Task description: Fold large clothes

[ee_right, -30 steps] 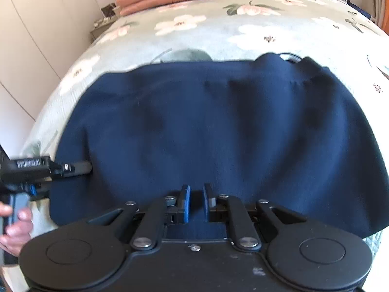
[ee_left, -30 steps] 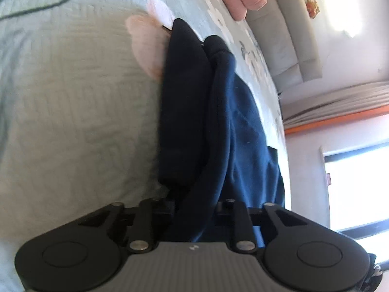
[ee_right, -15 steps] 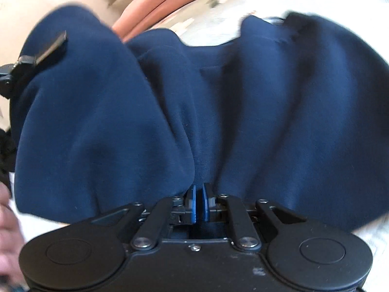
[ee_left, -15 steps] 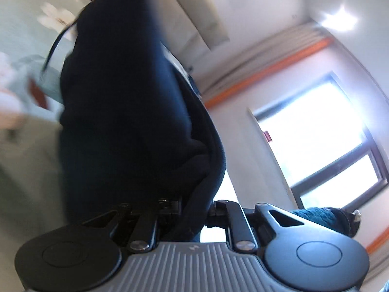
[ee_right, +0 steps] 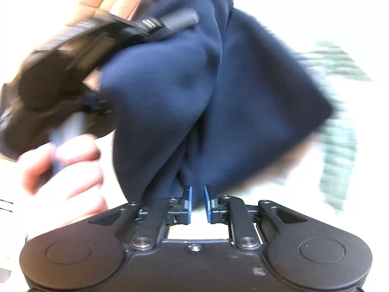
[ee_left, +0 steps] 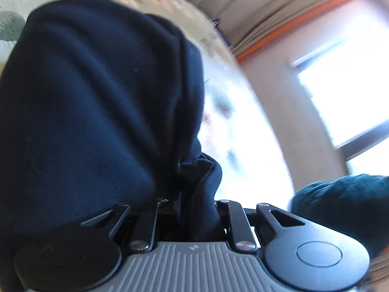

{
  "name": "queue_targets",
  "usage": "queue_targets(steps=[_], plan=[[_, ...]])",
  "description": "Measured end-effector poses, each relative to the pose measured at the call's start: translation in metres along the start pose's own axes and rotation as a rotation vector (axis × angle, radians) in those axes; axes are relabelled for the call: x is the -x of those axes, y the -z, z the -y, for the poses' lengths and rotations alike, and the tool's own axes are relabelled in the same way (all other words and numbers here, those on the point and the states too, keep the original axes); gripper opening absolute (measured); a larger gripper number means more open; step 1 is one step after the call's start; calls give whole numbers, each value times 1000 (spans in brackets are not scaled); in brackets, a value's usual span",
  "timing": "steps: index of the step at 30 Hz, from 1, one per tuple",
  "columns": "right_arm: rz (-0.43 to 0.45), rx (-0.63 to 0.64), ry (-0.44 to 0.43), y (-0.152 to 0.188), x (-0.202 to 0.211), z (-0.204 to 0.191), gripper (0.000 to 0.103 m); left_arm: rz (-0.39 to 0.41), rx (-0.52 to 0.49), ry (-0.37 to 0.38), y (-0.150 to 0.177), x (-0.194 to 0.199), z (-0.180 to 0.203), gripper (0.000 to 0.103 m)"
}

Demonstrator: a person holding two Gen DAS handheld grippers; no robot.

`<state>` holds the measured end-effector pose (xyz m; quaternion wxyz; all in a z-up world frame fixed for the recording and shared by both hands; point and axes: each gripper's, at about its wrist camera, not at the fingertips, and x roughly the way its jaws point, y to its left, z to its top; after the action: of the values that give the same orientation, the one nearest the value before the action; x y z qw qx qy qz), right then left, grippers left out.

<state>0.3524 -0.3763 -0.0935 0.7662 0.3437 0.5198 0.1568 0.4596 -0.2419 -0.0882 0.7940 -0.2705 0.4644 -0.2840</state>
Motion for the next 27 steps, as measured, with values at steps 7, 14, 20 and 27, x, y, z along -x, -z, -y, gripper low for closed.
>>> queue_targets(steps=[7, 14, 20, 27], plan=[[150, 52, 164, -45, 87, 23, 18, -3, -60, 114, 13, 23, 35, 64], [271, 328, 161, -130, 94, -38, 21, 43, -10, 79, 10, 87, 14, 49], [227, 616, 121, -166, 16, -123, 21, -37, 24, 43, 18, 72, -35, 37], [151, 757, 350, -198, -99, -125, 0, -59, 18, 24, 17, 64, -50, 9]])
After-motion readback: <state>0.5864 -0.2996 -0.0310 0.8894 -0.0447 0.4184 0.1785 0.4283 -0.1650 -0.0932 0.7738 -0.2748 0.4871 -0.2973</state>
